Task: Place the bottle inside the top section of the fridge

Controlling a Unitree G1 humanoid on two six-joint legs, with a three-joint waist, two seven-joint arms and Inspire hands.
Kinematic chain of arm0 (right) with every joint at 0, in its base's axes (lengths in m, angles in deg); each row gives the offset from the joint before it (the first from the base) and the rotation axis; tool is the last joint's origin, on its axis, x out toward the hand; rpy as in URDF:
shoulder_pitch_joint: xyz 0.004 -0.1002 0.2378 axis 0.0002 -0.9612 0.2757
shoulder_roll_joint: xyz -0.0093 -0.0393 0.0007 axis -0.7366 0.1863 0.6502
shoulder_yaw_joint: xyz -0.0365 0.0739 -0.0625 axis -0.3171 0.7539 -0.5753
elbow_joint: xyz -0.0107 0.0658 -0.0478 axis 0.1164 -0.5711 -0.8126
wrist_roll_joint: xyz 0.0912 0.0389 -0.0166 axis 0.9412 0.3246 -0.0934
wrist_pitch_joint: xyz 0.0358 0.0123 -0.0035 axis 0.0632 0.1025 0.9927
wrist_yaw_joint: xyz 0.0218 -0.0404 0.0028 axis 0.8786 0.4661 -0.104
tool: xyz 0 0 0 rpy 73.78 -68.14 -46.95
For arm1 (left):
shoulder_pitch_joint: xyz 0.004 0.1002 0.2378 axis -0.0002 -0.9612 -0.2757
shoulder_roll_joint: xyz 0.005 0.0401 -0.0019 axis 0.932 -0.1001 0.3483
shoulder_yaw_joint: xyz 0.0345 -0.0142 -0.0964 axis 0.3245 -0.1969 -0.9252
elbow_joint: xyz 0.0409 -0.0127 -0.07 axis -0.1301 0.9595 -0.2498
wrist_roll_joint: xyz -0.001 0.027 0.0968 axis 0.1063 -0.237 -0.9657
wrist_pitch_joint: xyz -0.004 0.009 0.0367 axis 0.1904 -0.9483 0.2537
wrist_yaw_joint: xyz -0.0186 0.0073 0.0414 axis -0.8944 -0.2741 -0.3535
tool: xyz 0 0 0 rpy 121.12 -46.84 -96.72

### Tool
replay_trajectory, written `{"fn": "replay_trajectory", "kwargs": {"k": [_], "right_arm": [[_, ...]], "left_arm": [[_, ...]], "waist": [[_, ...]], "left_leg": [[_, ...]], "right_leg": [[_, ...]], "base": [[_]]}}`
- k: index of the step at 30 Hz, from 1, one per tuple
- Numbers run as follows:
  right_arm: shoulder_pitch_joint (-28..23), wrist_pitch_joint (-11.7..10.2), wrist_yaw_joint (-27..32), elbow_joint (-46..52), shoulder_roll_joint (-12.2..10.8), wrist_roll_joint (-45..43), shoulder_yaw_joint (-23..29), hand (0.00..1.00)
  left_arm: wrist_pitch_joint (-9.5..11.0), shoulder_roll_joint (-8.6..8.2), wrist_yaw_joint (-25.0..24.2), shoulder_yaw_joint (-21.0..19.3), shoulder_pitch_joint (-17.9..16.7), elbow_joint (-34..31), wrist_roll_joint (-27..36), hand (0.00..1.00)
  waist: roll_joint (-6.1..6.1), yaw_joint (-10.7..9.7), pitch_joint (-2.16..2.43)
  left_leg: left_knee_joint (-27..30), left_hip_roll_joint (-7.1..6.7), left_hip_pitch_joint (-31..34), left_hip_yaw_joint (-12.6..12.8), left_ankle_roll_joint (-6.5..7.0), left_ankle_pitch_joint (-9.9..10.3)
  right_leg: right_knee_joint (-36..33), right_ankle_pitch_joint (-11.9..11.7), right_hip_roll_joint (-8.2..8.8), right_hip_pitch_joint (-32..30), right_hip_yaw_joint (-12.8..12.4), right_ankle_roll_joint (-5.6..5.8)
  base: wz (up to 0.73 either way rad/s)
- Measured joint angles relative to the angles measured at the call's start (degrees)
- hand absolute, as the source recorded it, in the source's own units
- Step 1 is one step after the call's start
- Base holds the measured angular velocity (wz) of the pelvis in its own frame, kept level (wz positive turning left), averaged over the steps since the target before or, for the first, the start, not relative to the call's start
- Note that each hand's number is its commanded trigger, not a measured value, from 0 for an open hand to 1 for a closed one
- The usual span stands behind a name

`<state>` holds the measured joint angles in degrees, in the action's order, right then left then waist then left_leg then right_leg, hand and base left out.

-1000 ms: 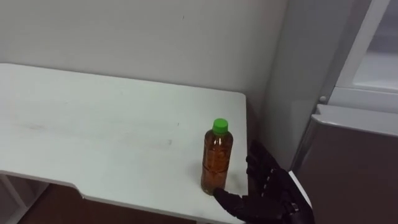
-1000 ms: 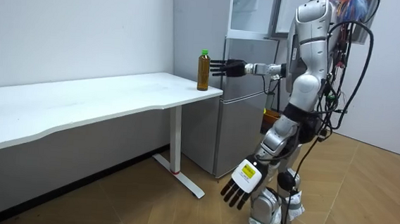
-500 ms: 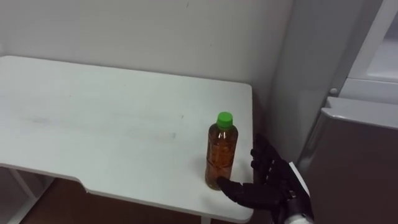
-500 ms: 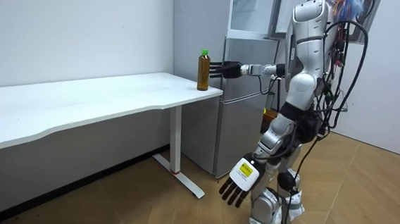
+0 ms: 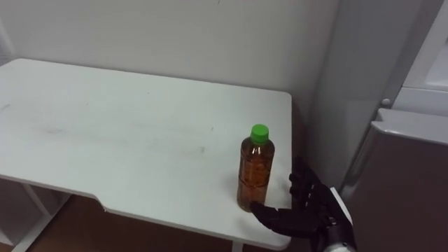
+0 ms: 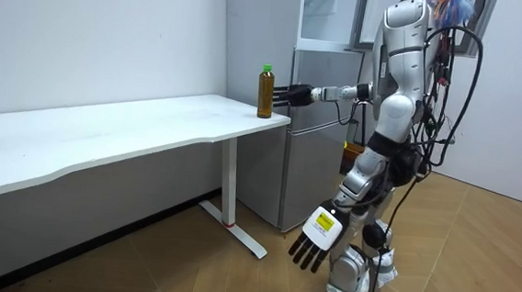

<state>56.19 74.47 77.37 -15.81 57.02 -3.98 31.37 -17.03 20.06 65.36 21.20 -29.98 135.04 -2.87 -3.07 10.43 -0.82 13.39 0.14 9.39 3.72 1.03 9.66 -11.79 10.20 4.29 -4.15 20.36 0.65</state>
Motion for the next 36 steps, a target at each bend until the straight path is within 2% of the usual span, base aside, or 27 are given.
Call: {"fn": "replay_trajectory", "kwargs": {"k": [4, 9, 17, 19, 21, 27, 32, 36], "right_arm": [[0.4, 0.1, 0.7, -2.3, 0.0, 0.2, 0.0, 0.0], [1.3, 0.1, 1.4, -2.3, 0.0, 1.6, -1.6, 0.0], [1.3, 0.2, 2.5, -2.8, -0.3, 1.6, -2.2, 0.0], [1.3, 0.2, 2.6, -3.1, -0.3, 1.5, -2.2, 0.0], [1.9, 0.3, 3.0, -3.7, -0.3, 1.5, -2.2, 0.0], [5.7, 0.5, 4.1, -4.1, -1.1, -0.6, -2.1, 0.0], [7.8, 0.5, 4.6, -4.5, -2.2, -0.7, -3.1, 0.0], [7.9, 1.1, 5.1, -4.9, -2.4, -0.7, -3.1, 0.0]], "left_arm": [[-0.1, 0.01, 0.0, 0.0, 0.0, 0.0, 0.0, 0.0], [-0.9, 0.01, 0.2, 0.0, -0.1, 0.1, 0.0, 0.0], [-1.1, 0.01, 0.3, 0.0, -0.2, 0.1, -0.1, 0.0], [-1.2, 0.01, 0.3, 0.0, -0.2, 0.0, -0.6, 0.0], [-1.5, -0.01, 0.3, 0.0, -0.1, -0.5, -0.7, 0.0], [-1.9, -0.02, 0.3, 0.4, 0.4, -0.7, -0.7, 0.0], [-2.5, -0.02, 0.2, 1.7, 0.3, -0.6, -0.3, 0.0], [-2.7, -0.02, 0.2, 2.4, 0.2, -0.7, -0.1, 0.0]], "waist": [[0.0, 1.0, -0.07], [-0.03, 1.1, -0.1], [-0.02, 1.2, -0.13], [0.03, 1.2, -0.2], [0.3, 1.4, -0.56], [0.55, 2.7, -0.65], [0.41, 2.9, -0.59], [-0.48, 2.9, -0.55]], "left_leg": [[0.0, 0.04, 0.0, -0.1, -0.01, -0.1], [-0.1, 0.02, 0.0, -0.2, 0.07, -0.2], [0.0, -0.15, 0.0, -0.3, 0.26, -0.3], [0.0, -0.13, 0.0, -0.3, 0.27, -0.3], [0.1, -0.09, 0.2, -0.2, 0.27, -0.3], [0.4, -0.03, 1.4, -0.1, 0.38, -0.7], [0.0, -0.56, 1.3, -0.5, 0.37, -1.0], [-0.6, -0.85, 1.1, -1.0, 0.46, -1.6]], "right_leg": [[0.0, 0.0, 0.06, 0.0, 0.2, -0.04], [-0.1, 0.0, 0.22, 0.0, 0.4, -0.04], [-0.2, 0.0, 0.47, 0.1, 0.5, -0.03], [-0.5, 0.0, 0.51, 0.0, 0.6, -0.03], [-0.9, 0.0, 0.56, -0.3, 0.6, -0.02], [-2.0, 0.0, 0.81, -1.9, 0.8, -0.07], [-2.0, -0.1, 0.99, -1.7, 1.8, -0.07], [-2.1, 0.0, 1.26, -1.7, 2.2, -0.07]], "base": [[0.0], [0.0], [0.0], [0.0], [-0.03], [-0.01], [0.04], [0.07]]}}
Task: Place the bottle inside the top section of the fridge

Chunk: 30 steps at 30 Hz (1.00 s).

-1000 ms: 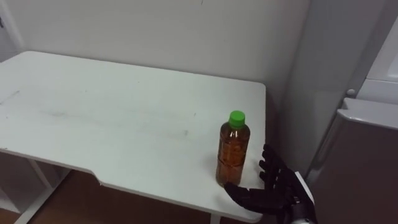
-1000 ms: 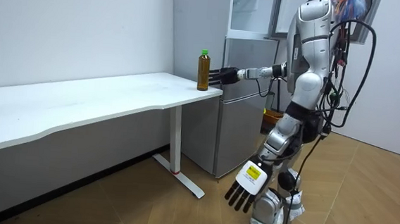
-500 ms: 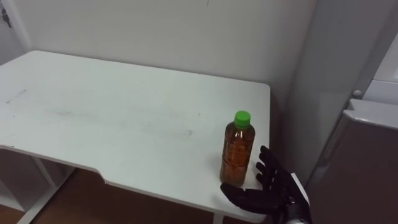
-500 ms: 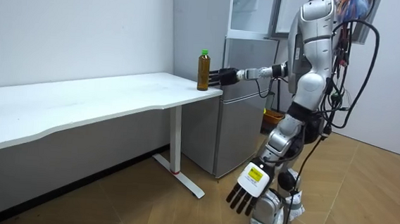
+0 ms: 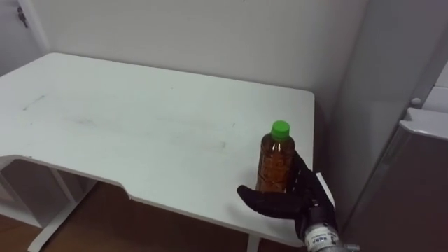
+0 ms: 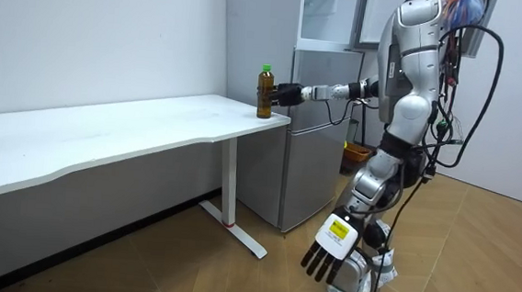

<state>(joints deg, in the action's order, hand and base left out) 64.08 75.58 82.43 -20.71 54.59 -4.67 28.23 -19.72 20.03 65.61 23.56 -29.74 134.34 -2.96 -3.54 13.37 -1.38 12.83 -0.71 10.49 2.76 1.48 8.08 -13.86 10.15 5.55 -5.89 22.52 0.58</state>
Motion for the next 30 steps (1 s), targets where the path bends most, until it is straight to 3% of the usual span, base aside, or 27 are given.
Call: {"fn": "replay_trajectory", "kwargs": {"k": [5, 30], "right_arm": [[0.3, 0.2, 1.9, -1.2, -0.3, 0.0, 0.0, 0.0], [2.5, 0.6, 6.2, -1.4, -0.3, 0.0, -1.0, 0.0]], "left_arm": [[-1.0, 0.01, 0.0, 0.0, 0.0, 0.1, 0.0, 0.0], [-1.8, 0.2, 0.0, 0.1, -0.1, 0.9, 0.0, 0.0]], "waist": [[-0.92, 0.5, 0.07], [-0.86, 1.2, -0.03]], "left_leg": [[0.0, -0.03, 0.0, -0.4, 0.13, -0.1], [0.2, -0.02, 0.3, -0.9, 0.24, -0.3]], "right_leg": [[0.0, 0.0, 0.21, 0.0, 0.2, 0.0], [0.0, 0.0, 0.38, 0.1, 0.8, 0.0]], "base": [[0.01], [0.0]]}}
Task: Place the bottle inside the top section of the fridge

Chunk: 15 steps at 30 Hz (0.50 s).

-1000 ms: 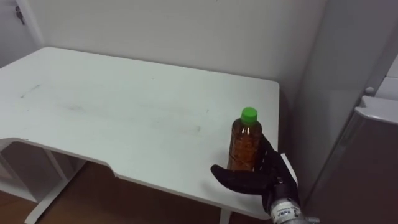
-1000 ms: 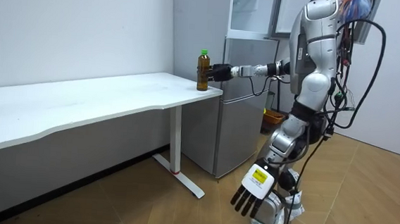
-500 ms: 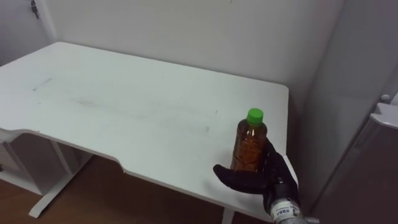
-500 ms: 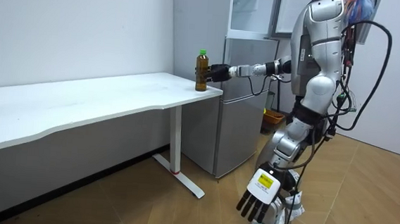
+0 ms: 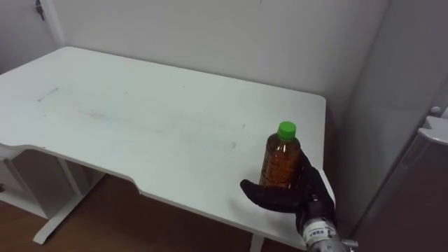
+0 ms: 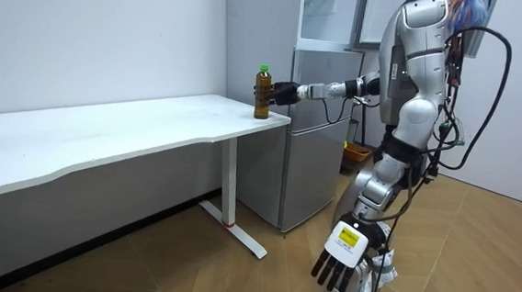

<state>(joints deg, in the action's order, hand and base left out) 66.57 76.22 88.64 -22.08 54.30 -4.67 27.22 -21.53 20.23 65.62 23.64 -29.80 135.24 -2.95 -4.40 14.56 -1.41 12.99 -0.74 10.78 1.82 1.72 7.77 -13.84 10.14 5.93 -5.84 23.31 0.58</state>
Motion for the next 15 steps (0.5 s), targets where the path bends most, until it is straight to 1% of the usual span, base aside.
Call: {"fn": "replay_trajectory", "kwargs": {"k": [6, 12, 15], "right_arm": [[0.0, 0.0, 2.4, -1.3, 0.0, 0.0, -0.1, 0.0], [0.1, -0.1, 6.1, -2.1, 0.1, 0.1, -0.1, 0.0], [0.1, -0.1, 6.8, -2.1, 0.1, 0.1, -0.1, 0.0]], "left_arm": [[-0.1, 0.01, 0.0, 0.0, 0.0, -0.1, 0.1, 0.0], [0.0, 0.02, 0.0, 0.0, 0.0, -0.1, 0.0, 0.0], [0.0, 0.02, 0.0, 0.0, -0.1, -0.1, 0.0, 0.0]], "waist": [[-0.06, 0.1, -0.25], [0.08, 0.2, -0.34], [0.1, 0.2, -0.36]], "left_leg": [[-0.2, 0.0, 0.0, -0.2, 0.0, 0.0], [0.3, -0.02, 0.0, -0.5, 0.0, 0.0], [0.3, -0.05, 0.0, -0.7, -0.01, 0.0]], "right_leg": [[0.0, 0.0, 0.02, 0.2, 0.3, 0.0], [0.0, 0.0, 0.01, 0.3, 0.5, 0.0], [0.1, 0.0, 0.03, 0.6, 0.9, 0.0]], "base": [[0.01], [0.01], [0.06]]}}
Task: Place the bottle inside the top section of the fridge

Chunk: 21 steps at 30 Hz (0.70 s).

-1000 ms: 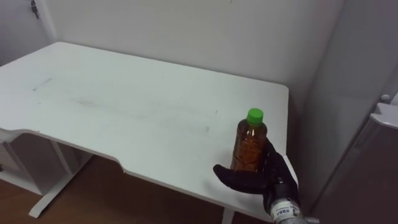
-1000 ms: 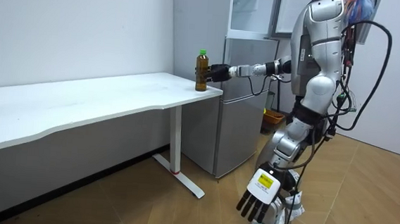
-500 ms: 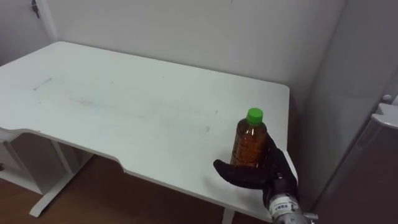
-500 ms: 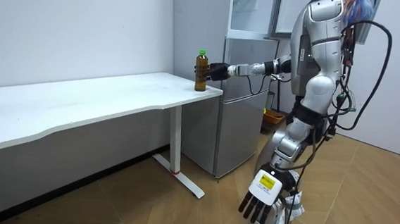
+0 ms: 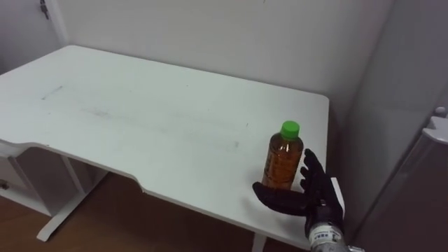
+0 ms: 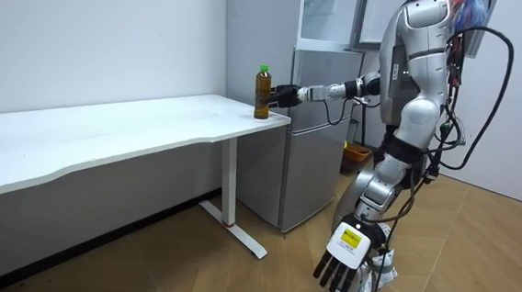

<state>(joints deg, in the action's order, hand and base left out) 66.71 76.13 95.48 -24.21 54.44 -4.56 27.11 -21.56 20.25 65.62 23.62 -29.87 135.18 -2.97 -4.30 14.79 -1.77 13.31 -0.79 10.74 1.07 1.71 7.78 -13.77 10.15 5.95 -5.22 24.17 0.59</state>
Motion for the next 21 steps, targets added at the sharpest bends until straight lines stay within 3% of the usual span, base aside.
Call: {"fn": "replay_trajectory", "kwargs": {"k": [21], "right_arm": [[3.0, -0.5, 0.5, -4.3, 0.3, -0.4, 0.1, 0.0]], "left_arm": [[-0.4, 0.24, 0.0, 0.0, -1.2, 0.5, -0.5, 0.0]], "waist": [[0.02, 1.5, 0.02]], "left_leg": [[1.4, -0.18, 0.8, -1.5, -0.09, -0.1]], "right_leg": [[-0.1, 0.0, 0.01, 0.4, 1.3, -0.01]], "base": [[0.03]]}}
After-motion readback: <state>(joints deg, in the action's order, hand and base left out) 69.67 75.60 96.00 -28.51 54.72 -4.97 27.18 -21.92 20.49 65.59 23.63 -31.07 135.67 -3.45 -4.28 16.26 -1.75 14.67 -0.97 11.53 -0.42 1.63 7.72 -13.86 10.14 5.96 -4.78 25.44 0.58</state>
